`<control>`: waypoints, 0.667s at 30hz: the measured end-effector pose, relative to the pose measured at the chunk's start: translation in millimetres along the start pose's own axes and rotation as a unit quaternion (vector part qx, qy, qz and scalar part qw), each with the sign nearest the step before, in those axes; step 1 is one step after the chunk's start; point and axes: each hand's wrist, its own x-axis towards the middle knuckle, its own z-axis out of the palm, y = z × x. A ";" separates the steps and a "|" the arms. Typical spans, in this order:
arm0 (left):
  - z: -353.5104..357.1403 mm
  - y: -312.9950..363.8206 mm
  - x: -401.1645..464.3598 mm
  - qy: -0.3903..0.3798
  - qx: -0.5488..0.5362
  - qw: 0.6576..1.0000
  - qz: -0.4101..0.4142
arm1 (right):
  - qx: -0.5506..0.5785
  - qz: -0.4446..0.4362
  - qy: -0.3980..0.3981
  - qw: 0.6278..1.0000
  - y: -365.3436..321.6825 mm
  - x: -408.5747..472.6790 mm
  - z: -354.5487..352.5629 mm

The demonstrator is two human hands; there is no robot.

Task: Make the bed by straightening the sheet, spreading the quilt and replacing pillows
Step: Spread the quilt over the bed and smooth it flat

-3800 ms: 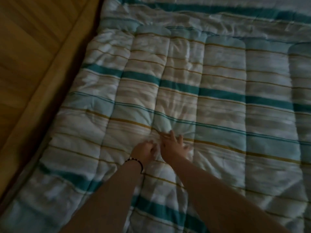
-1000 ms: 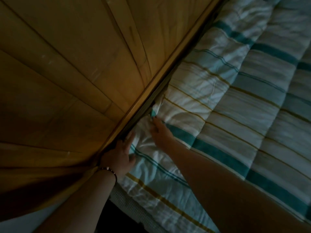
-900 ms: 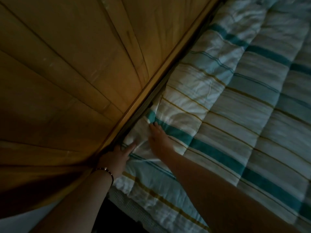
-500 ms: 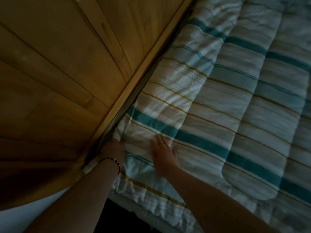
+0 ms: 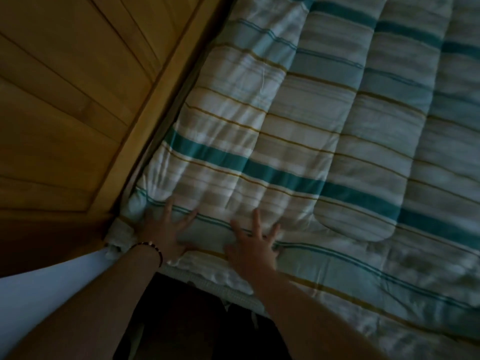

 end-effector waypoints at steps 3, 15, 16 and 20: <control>-3.2 -5.4 9.8 -0.005 -0.016 1.000 -0.019 | -0.018 -0.032 0.007 0.999 -3.5 -8.9 19.5; -8.0 113.4 -38.5 0.103 -0.075 0.991 0.033 | 0.077 -0.059 0.081 0.992 111.9 -57.8 -31.2; -4.5 132.2 -42.7 0.112 -0.080 0.989 0.059 | 0.038 -0.018 0.095 0.995 134.5 -64.2 -38.4; 16.9 196.5 -37.9 0.079 -0.062 0.987 0.125 | 0.007 0.116 0.079 0.990 227.8 -71.6 -45.3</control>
